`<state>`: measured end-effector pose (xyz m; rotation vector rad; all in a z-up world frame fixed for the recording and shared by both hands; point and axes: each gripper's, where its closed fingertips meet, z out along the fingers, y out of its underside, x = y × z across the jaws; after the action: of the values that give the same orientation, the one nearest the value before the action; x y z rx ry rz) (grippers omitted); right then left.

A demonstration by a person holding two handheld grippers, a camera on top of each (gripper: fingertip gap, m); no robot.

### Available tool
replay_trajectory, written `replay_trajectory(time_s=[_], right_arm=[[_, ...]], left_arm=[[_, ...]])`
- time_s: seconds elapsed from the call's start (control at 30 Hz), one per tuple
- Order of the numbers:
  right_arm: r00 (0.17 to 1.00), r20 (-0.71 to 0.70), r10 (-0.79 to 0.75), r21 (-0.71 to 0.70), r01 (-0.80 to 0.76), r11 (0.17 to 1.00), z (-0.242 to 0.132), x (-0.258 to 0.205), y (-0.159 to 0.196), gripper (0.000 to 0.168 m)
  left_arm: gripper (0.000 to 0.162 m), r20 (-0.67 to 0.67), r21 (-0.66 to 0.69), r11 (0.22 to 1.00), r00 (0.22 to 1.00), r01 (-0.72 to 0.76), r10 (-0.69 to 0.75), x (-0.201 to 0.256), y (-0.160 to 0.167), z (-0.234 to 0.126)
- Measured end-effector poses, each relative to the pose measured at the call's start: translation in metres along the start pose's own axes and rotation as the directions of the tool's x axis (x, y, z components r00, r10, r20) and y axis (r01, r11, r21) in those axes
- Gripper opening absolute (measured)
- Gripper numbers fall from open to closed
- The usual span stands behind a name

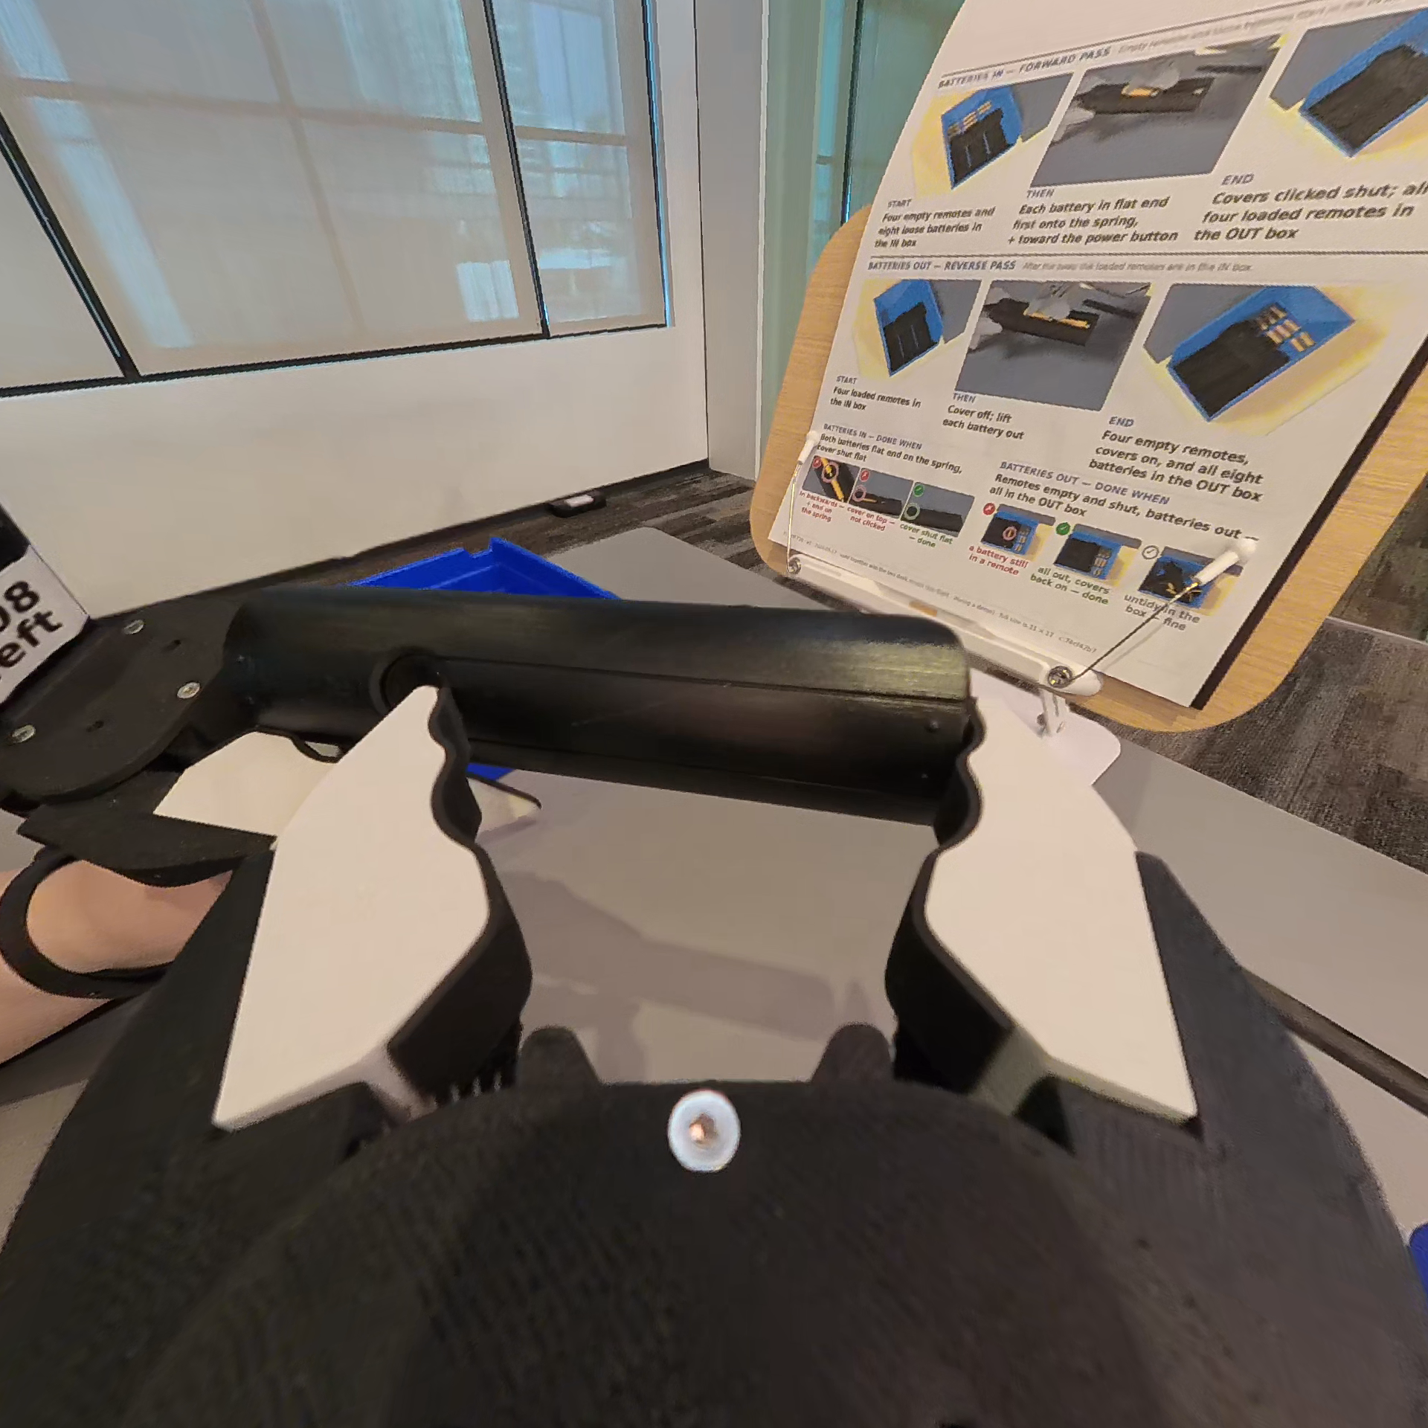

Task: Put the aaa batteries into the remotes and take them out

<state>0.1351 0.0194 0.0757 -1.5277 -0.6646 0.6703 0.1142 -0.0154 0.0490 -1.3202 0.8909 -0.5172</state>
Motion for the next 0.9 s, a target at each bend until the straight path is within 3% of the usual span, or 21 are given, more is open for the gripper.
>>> replay_trajectory(time_s=[0.3, 0.63, 0.8, 0.9], right_arm=[[0.999, -0.014, -0.033, 0.013, 0.033, 0.999, -0.001, -0.004, -0.005, 0.121], [0.998, -0.008, 0.062, -0.03, -0.062, 0.998, 0.009, -0.004, 0.012, 0.119], [0.995, 0.011, 0.097, -0.038, -0.096, 0.995, 0.008, -0.004, 0.012, 0.118], [0.997, 0.002, 0.077, -0.037, -0.077, 0.996, 0.008, -0.001, 0.012, 0.111]], left_arm=[[0.029, -0.026, 0.047, 0.998, 0.999, 0.038, -0.037, 0.0, -0.008, -0.002], [0.039, 0.093, -0.008, 1.0, 0.996, -0.007, 0.007, -0.02, -0.001, -0.004], [0.028, 0.0, -0.028, 0.999, 0.999, 0.039, -0.039, -0.013, -0.001, -0.003], [0.028, -0.054, -0.014, 0.987, 0.986, 0.16, -0.16, -0.014, 0.0, -0.003]])
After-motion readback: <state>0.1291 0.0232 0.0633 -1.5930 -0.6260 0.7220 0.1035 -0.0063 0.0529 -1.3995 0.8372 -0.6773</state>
